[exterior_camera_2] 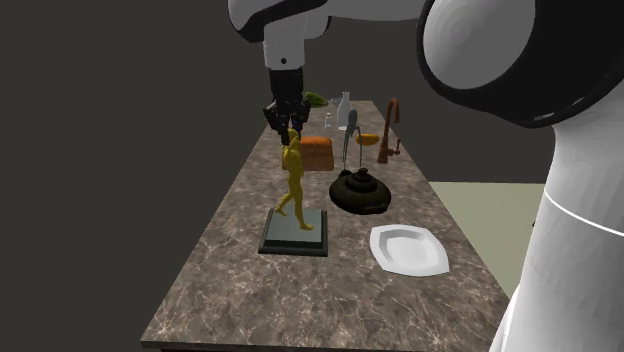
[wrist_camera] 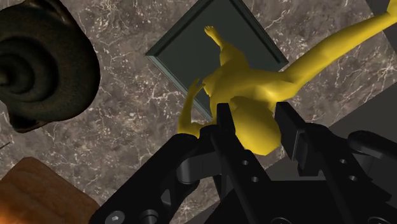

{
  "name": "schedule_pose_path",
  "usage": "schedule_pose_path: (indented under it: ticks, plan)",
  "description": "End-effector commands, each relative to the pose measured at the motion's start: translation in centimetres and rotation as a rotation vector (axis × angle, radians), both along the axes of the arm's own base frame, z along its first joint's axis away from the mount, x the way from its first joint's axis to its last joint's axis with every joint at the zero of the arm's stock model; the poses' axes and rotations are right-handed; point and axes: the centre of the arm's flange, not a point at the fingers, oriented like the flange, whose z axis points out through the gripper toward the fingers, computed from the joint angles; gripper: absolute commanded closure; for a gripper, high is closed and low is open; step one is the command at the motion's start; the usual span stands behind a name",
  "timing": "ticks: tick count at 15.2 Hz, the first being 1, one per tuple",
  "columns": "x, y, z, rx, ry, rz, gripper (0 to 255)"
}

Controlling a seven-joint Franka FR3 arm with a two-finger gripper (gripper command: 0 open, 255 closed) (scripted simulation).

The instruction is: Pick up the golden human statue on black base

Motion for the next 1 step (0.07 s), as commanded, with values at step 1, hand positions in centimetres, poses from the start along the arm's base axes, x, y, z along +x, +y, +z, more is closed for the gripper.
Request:
schedule_pose_path:
  ticks: [1]
  plan:
    - [0.04,0.08,0.44,0.0,-0.001,0.0,255]
